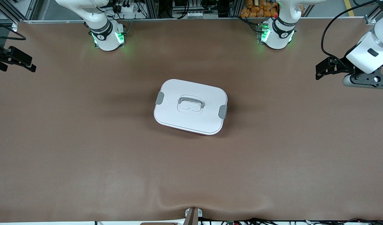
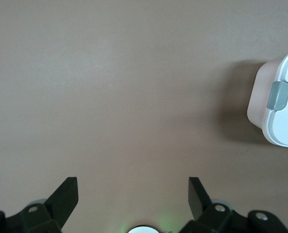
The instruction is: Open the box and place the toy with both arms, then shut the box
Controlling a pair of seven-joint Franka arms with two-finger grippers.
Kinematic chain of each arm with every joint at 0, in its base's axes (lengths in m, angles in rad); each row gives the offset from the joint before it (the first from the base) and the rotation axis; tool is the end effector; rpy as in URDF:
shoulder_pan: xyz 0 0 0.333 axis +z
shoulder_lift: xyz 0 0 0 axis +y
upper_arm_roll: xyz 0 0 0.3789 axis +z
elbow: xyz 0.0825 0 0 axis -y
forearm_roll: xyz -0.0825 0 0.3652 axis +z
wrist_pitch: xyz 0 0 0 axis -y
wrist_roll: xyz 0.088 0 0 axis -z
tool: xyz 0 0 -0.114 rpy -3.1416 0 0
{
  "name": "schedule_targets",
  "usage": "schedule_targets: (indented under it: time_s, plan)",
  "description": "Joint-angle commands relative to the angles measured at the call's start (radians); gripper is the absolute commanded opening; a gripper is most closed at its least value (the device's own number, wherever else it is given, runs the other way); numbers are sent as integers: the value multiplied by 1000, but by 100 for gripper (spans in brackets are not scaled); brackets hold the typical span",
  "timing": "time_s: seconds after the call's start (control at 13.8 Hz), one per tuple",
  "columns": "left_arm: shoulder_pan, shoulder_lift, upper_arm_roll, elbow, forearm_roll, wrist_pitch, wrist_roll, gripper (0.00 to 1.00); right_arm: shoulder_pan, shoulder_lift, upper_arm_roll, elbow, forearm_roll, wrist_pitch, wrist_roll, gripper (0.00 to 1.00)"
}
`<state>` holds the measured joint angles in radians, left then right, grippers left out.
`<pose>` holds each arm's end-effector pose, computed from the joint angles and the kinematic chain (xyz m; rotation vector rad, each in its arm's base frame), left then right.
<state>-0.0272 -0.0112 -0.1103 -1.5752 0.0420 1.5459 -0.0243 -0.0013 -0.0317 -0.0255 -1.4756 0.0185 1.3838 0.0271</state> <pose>0.5244 -0.0681 0.6823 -3.0921 0.1741 0.0226 0.5031 -0.0114 0.7233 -3.1201 0.0795 0.0938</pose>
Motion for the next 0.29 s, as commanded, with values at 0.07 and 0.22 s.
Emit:
schedule_targets:
  time_s: [0.07,0.22]
  plan:
    - [4,-4,1,-2,3,-10,-3,100,0,4,-2,12,0,-9,11,100]
    - [16,-4,1,-5,3,-10,-2,100,0,4,-2,12,0,-9,11,100]
